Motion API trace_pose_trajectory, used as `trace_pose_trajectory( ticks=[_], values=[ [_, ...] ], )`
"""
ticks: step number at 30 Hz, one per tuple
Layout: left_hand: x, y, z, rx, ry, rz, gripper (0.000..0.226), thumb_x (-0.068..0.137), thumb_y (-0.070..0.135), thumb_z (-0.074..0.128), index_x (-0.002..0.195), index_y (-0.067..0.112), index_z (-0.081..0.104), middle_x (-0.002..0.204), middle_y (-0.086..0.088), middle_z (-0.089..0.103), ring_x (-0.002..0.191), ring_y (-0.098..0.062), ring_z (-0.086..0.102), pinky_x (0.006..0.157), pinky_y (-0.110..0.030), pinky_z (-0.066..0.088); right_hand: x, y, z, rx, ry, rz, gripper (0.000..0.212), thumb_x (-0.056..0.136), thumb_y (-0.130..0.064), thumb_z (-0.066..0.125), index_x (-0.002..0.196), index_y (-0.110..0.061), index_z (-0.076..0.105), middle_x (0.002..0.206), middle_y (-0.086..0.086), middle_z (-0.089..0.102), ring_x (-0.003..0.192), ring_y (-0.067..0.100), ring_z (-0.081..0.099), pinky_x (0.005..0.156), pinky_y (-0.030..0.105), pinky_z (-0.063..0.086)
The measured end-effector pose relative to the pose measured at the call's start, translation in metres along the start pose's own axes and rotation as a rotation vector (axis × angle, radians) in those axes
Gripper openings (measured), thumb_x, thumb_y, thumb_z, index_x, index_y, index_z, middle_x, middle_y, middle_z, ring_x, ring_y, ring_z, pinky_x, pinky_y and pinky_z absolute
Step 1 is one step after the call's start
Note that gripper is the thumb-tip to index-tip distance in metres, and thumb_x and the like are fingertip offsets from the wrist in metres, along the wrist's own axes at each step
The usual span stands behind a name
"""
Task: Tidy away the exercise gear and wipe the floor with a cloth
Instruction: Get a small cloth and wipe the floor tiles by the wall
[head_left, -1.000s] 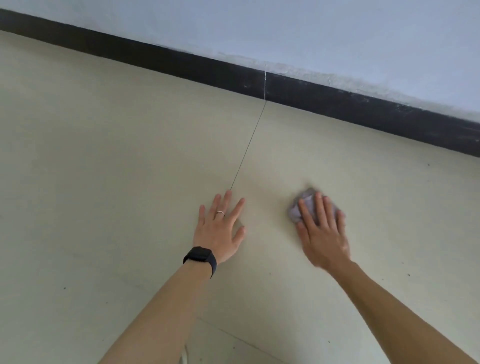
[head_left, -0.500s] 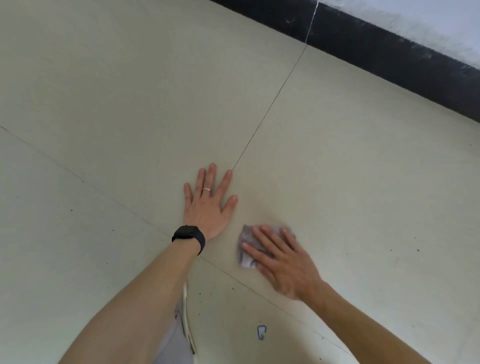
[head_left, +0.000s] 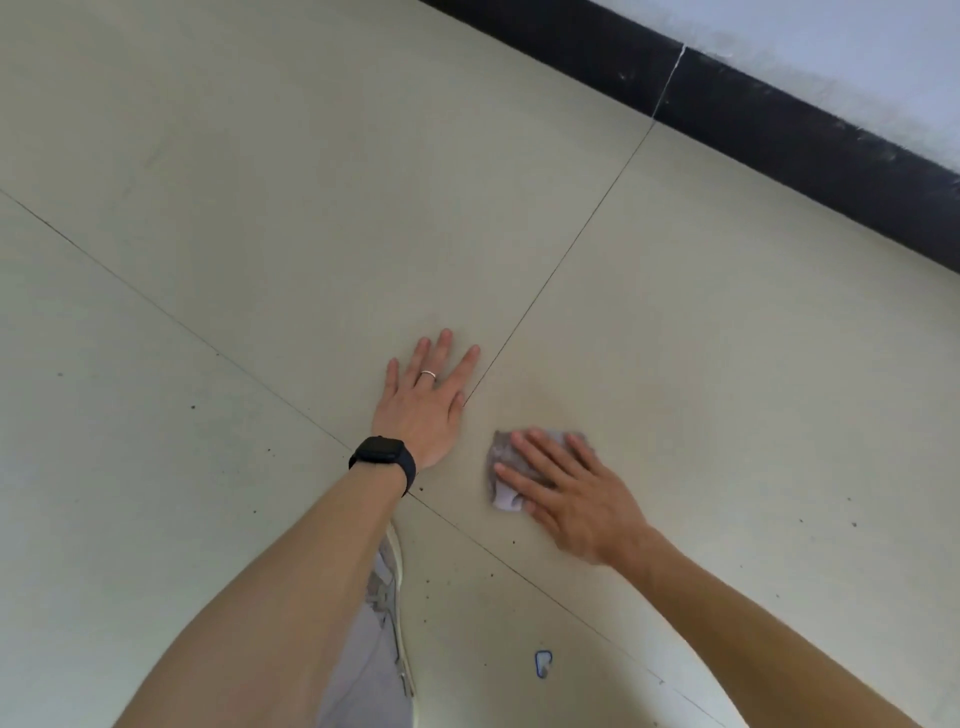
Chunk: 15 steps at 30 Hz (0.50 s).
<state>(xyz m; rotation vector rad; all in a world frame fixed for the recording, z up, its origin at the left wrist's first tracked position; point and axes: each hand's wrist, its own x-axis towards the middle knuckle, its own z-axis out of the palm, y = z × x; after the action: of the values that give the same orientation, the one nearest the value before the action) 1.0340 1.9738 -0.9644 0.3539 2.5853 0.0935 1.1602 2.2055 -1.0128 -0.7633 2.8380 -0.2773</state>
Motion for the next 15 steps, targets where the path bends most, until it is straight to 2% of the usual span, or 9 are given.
trace_pose_trajectory(
  ticks=[3, 4, 5, 6, 9, 11, 13, 14, 15],
  values=[
    [-0.004, -0.026, 0.001, -0.024, -0.013, -0.113, 0.060, 0.105, 0.042, 0.017, 0.154, 0.043, -0.016, 0.163, 0.007, -0.025, 0.153, -0.021, -0.016, 0.123, -0.051, -0.003, 0.036, 0.018, -0.012, 0.111, 0.071, 0.583, 0.055, 0.106, -0.045, 0.019, 0.160, -0.035, 0.011, 0.169, 0.004, 0.001, 0.156, 0.021, -0.003, 0.123, 0.054, 0.010],
    [-0.006, -0.034, 0.003, -0.038, -0.040, -0.126, 0.059, 0.105, 0.045, 0.016, 0.153, 0.044, -0.017, 0.163, 0.008, -0.026, 0.152, -0.020, -0.017, 0.123, -0.052, -0.002, 0.044, 0.011, -0.012, 0.149, 0.091, 0.693, 0.056, 0.106, -0.044, 0.020, 0.160, -0.034, 0.010, 0.169, 0.006, -0.002, 0.156, 0.023, -0.005, 0.123, 0.056, 0.007],
    [-0.007, -0.040, 0.006, -0.055, -0.057, -0.125, 0.058, 0.104, 0.048, 0.015, 0.153, 0.046, -0.017, 0.162, 0.009, -0.027, 0.152, -0.019, -0.018, 0.123, -0.053, -0.002, 0.047, -0.002, -0.009, 0.161, 0.098, 0.714, 0.057, 0.106, -0.044, 0.021, 0.160, -0.033, 0.010, 0.169, 0.007, -0.003, 0.156, 0.024, -0.006, 0.123, 0.056, 0.004],
    [-0.008, -0.043, 0.009, -0.066, -0.057, -0.119, 0.058, 0.104, 0.049, 0.015, 0.152, 0.047, -0.017, 0.162, 0.011, -0.028, 0.152, -0.018, -0.020, 0.122, -0.053, -0.002, 0.046, -0.021, -0.005, 0.154, 0.094, 0.650, 0.057, 0.106, -0.043, 0.022, 0.160, -0.032, 0.011, 0.169, 0.008, -0.001, 0.156, 0.025, -0.005, 0.123, 0.056, 0.002],
    [-0.007, -0.042, 0.013, -0.074, -0.041, -0.116, 0.058, 0.104, 0.050, 0.015, 0.152, 0.047, -0.018, 0.161, 0.011, -0.029, 0.151, -0.018, -0.021, 0.122, -0.055, 0.000, 0.023, -0.080, 0.014, 0.104, 0.035, 0.179, 0.056, 0.107, -0.044, 0.026, 0.160, -0.032, 0.016, 0.168, 0.006, 0.011, 0.156, 0.026, 0.003, 0.123, 0.053, 0.006],
    [-0.006, -0.041, 0.014, -0.070, -0.041, -0.117, 0.058, 0.104, 0.050, 0.013, 0.152, 0.046, -0.020, 0.160, 0.010, -0.031, 0.151, -0.019, -0.023, 0.122, -0.056, -0.001, 0.015, -0.084, 0.017, 0.059, -0.025, -0.058, 0.055, 0.107, -0.046, 0.028, 0.160, -0.035, 0.015, 0.169, 0.002, 0.010, 0.156, 0.023, 0.006, 0.123, 0.050, 0.007],
    [-0.006, -0.042, 0.015, -0.065, -0.041, -0.116, 0.058, 0.104, 0.050, 0.012, 0.151, 0.047, -0.022, 0.160, 0.010, -0.032, 0.151, -0.019, -0.024, 0.122, -0.056, -0.001, 0.032, -0.056, 0.012, 0.031, -0.035, -0.099, 0.054, 0.107, -0.046, 0.026, 0.159, -0.037, 0.015, 0.168, -0.001, 0.009, 0.155, 0.021, 0.009, 0.124, 0.048, 0.005],
    [-0.005, -0.043, 0.016, -0.069, -0.037, -0.118, 0.057, 0.104, 0.050, 0.012, 0.150, 0.047, -0.022, 0.160, 0.011, -0.033, 0.150, -0.019, -0.024, 0.122, -0.056, -0.002, 0.046, -0.040, 0.006, 0.032, -0.014, -0.008, 0.054, 0.107, -0.046, 0.024, 0.159, -0.037, 0.016, 0.168, -0.002, 0.008, 0.155, 0.020, 0.010, 0.124, 0.048, 0.003],
    [-0.006, -0.043, 0.018, -0.073, -0.026, -0.122, 0.057, 0.104, 0.050, 0.012, 0.150, 0.048, -0.022, 0.160, 0.011, -0.033, 0.150, -0.018, -0.024, 0.122, -0.055, -0.004, 0.062, -0.022, 0.001, 0.054, 0.009, 0.156, 0.054, 0.107, -0.046, 0.022, 0.160, -0.037, 0.014, 0.169, -0.002, 0.004, 0.156, 0.019, 0.006, 0.124, 0.047, 0.000]
  ],
)
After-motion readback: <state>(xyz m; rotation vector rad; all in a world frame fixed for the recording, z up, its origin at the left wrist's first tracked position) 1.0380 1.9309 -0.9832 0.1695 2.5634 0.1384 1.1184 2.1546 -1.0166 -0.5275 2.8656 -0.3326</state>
